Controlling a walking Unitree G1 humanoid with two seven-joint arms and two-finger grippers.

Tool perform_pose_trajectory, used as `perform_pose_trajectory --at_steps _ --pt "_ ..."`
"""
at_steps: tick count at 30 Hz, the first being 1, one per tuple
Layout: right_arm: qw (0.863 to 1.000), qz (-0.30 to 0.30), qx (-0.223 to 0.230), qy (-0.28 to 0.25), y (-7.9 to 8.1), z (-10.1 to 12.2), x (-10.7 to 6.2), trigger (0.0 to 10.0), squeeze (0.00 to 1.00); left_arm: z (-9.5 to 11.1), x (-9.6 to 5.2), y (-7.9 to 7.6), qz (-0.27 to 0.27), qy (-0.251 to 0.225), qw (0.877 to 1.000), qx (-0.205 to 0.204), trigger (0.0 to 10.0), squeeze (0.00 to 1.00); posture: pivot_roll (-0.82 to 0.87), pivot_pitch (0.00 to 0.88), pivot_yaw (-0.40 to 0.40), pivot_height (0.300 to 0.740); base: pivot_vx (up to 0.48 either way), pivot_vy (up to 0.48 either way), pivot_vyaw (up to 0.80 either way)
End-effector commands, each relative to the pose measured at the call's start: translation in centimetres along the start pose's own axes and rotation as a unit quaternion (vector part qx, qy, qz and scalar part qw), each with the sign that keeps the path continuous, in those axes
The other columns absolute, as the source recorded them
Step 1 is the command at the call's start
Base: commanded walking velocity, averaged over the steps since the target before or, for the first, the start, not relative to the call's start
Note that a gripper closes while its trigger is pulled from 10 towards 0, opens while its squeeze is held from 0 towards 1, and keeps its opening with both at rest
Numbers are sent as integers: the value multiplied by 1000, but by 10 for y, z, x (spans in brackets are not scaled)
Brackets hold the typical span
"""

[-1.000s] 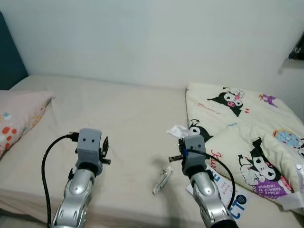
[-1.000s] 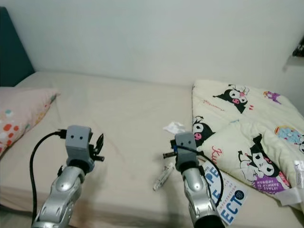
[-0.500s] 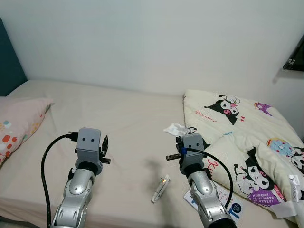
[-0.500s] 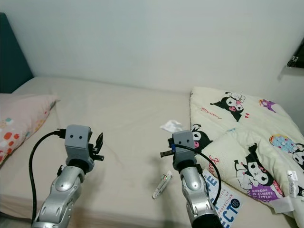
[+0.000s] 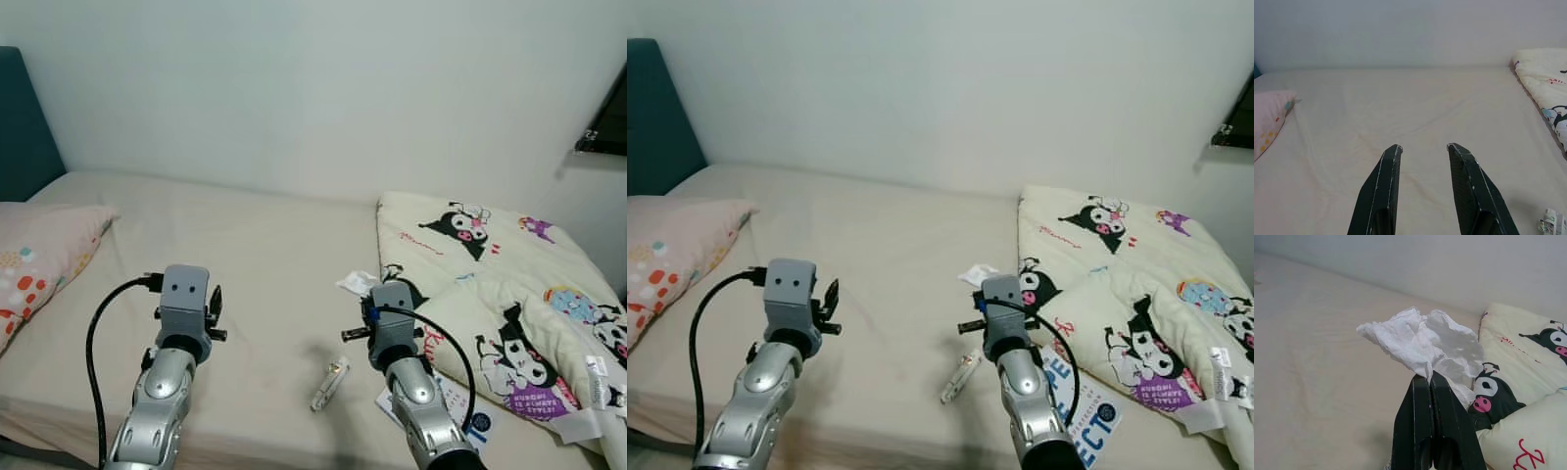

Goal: Clean up the room

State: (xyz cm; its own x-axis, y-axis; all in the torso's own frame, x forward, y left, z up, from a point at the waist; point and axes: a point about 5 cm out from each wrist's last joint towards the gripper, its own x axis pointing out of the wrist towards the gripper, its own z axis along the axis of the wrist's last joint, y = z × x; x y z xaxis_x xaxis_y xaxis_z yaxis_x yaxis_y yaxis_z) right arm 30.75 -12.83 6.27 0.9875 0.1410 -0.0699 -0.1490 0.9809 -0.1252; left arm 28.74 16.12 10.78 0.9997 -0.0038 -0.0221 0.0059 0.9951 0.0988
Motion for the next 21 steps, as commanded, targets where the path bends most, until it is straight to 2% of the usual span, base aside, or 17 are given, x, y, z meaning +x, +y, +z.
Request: perform_pose_trajectory --at_steps 1,12,21 --pt "1000 -3 4 14 1 -5 -1 10000 0 -3 1 -3 -2 12 1000 3 10000 0 73 0 -102 740 0 0 0" --pt "1000 -2 2 15 3 -4 0 10000 0 -4 1 -2 1 15 1000 4 10000 0 72 3 -103 740 0 0 0" --pt "1000 -17 0 13 -2 -4 0 10000 0 -3 3 1 4 15 1000 5 10000 0 71 0 -92 740 0 0 0"
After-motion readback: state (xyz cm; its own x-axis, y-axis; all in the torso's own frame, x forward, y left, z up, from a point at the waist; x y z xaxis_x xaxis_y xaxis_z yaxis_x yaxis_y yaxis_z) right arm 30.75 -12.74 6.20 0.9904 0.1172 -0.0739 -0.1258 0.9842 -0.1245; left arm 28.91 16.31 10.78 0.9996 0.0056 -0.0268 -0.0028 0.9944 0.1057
